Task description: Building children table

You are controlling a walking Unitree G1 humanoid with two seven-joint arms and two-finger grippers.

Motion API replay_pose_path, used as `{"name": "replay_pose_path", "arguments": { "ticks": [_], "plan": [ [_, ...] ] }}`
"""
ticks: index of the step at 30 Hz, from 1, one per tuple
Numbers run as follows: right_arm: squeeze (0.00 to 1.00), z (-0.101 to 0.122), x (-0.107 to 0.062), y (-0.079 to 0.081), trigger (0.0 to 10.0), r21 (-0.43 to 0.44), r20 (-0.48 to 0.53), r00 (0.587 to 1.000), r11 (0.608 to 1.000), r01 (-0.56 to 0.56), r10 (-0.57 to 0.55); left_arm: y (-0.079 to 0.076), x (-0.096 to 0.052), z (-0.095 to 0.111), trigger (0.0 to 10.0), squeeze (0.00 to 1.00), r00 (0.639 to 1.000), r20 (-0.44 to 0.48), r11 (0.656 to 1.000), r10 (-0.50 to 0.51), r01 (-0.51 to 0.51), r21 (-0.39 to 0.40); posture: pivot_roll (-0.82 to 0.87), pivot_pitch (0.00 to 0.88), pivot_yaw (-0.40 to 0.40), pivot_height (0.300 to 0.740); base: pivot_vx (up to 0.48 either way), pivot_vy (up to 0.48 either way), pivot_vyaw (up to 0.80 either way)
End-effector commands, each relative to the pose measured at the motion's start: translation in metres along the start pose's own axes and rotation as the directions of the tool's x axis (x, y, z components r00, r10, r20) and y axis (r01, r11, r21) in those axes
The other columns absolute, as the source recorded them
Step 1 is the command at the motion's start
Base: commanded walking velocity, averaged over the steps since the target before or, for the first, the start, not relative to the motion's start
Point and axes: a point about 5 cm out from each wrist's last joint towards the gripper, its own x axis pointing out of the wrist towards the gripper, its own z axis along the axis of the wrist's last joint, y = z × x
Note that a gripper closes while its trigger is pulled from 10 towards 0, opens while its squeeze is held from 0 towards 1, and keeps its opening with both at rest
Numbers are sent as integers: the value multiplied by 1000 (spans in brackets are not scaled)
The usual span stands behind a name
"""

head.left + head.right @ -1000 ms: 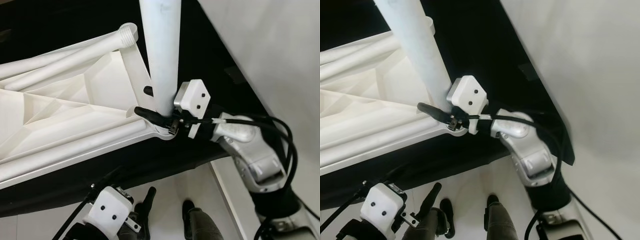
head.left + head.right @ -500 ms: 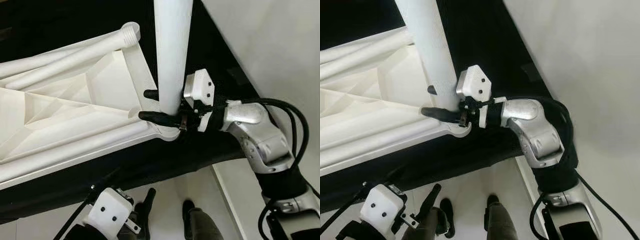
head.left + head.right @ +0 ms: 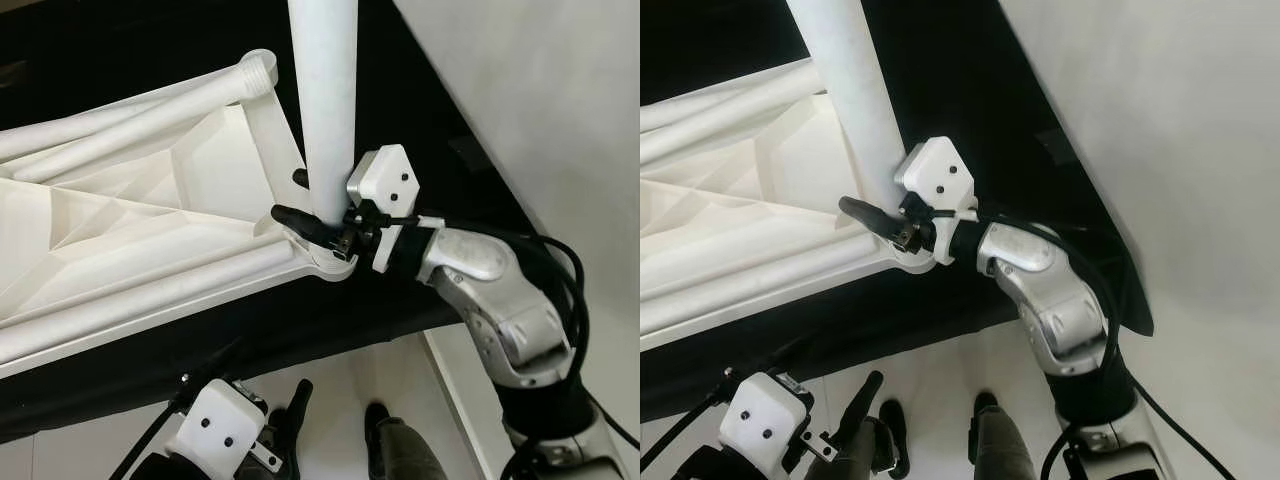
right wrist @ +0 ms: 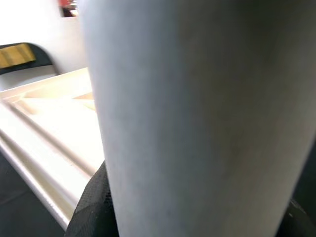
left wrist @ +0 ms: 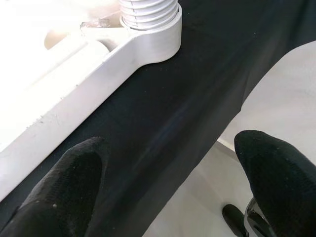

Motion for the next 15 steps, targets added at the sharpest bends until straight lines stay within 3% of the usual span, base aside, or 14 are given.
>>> {"name": "replay_pose_path", "arguments": {
  "ticks": [1,2,4,6,9,15],
  "plan": [
    [0,-74,-14,7,10000,109,-398,909,977,182,-125,-2,-3,-1,10000,0,1000,-15,1000,-7,7,-12,44,446,73,740,0,0,0],
    [0,-76,-18,5,10000,58,-419,880,961,271,-223,-2,-3,-1,10000,0,1000,-15,1000,-7,7,-12,44,446,73,740,0,0,0],
    [0,-76,-18,5,10000,58,-419,880,961,271,-223,-2,-3,-1,10000,0,1000,-15,1000,-7,7,-12,44,446,73,740,0,0,0],
    [0,-80,-23,17,10000,81,-455,838,923,376,-302,-2,-3,-1,10000,0,1000,-15,1000,-7,7,-12,47,448,75,740,0,0,0],
    [0,-80,-22,26,10000,116,-457,824,897,428,-334,-2,-3,-1,10000,0,1000,-16,1000,-7,7,-10,50,445,76,740,0,0,0],
    [0,-78,-21,27,10000,112,-452,819,888,445,-354,-1,-3,-2,10000,0,1000,-17,1000,-8,8,-8,49,443,77,740,0,0,0]
  ]
}}
